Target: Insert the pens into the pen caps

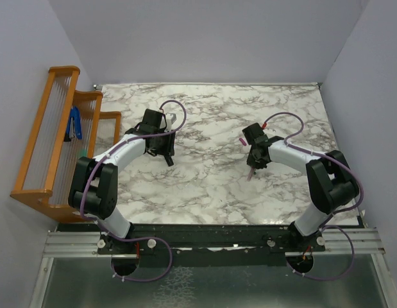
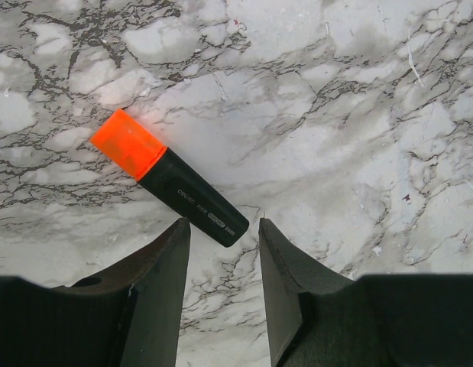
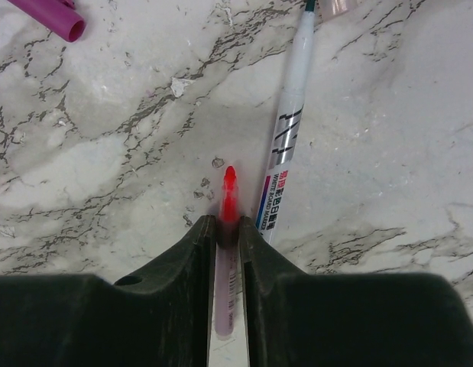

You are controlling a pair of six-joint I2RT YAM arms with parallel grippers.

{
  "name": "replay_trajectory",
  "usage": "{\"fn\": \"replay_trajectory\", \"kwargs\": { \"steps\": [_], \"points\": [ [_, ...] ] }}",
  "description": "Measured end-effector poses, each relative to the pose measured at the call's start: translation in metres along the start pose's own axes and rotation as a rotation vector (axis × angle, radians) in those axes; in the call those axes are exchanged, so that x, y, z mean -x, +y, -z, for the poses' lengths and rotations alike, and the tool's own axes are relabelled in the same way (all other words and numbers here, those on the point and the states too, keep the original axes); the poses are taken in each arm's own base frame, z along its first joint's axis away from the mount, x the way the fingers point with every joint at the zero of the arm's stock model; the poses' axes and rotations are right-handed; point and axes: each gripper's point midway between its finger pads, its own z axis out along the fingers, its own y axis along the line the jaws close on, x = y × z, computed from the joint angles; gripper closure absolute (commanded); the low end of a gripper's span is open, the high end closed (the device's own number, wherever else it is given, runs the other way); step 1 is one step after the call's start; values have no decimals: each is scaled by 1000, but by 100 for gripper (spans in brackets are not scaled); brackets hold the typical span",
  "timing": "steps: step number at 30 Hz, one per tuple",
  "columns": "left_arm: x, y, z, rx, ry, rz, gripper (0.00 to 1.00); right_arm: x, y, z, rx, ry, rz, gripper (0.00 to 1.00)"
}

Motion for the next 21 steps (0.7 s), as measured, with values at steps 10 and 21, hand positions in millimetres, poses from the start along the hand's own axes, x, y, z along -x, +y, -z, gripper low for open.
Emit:
{"fn": "replay_trajectory", "kwargs": {
  "steps": [10,21],
  "points": [
    [2,-1,2,-5,-7,-4,58,2,3,-3,10,-9,4,100],
    [27,-89,39,-434,-193,-47,58,32,37,23,209,-116,-7,100]
  ]
}}
